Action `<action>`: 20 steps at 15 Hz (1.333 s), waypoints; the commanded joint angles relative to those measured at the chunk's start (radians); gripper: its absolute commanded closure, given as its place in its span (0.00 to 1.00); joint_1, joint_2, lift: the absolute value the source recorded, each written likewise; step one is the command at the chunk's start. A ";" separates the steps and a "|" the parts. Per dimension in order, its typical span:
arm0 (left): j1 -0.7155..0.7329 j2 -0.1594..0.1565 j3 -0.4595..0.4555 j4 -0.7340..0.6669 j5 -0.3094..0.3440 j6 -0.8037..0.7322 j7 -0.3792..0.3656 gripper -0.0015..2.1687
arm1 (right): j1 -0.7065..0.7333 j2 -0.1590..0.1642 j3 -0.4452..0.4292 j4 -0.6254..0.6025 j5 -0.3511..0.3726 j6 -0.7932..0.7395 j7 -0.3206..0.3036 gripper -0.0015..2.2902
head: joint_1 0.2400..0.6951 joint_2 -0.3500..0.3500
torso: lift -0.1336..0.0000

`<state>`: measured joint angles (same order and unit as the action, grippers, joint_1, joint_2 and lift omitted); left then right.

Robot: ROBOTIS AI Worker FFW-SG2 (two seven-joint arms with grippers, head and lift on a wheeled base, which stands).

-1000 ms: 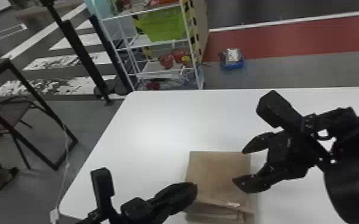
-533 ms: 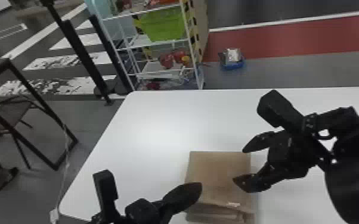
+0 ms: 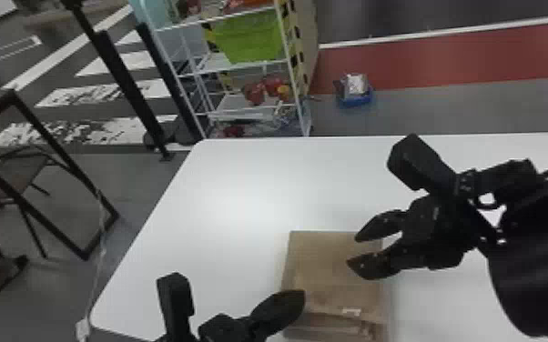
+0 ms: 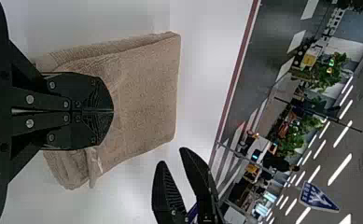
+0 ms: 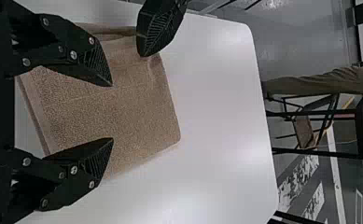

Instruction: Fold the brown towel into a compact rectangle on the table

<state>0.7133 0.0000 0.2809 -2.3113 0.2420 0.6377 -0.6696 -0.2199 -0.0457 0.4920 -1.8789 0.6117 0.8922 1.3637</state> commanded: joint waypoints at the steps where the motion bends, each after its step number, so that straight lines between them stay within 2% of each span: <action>1: 0.000 -0.003 0.003 0.010 -0.004 0.000 -0.004 0.87 | -0.007 0.015 0.002 0.041 -0.003 -0.012 0.003 0.61 | 1.00 1.00 | 0.08; 2: 0.003 -0.003 0.003 0.012 -0.004 0.000 -0.007 0.87 | -0.009 0.023 0.002 0.064 -0.004 -0.028 0.003 0.65 | 1.00 1.00 | 0.08; 7: 0.012 -0.003 -0.006 0.020 -0.004 0.018 -0.024 0.87 | -0.010 0.046 -0.016 0.152 -0.021 -0.135 0.003 0.65 | 1.00 1.00 | 0.08; 13: 0.017 -0.003 -0.019 0.021 0.000 0.027 -0.039 0.87 | -0.024 0.047 -0.073 0.242 -0.023 -0.236 0.002 0.65 | 1.00 1.00 | 0.08; 16: 0.020 -0.003 -0.020 0.018 0.000 0.027 -0.039 0.87 | -0.038 0.047 -0.090 0.305 -0.020 -0.282 -0.034 0.65 | 1.00 1.00 | 0.08; 20: 0.029 -0.003 -0.020 0.012 0.000 0.024 -0.041 0.87 | -0.061 0.047 -0.102 0.374 -0.015 -0.307 -0.046 0.65 | 1.00 0.99 | 0.08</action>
<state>0.7400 0.0000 0.2607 -2.2970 0.2429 0.6642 -0.7101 -0.2709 0.0000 0.3902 -1.5267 0.5918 0.5873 1.3202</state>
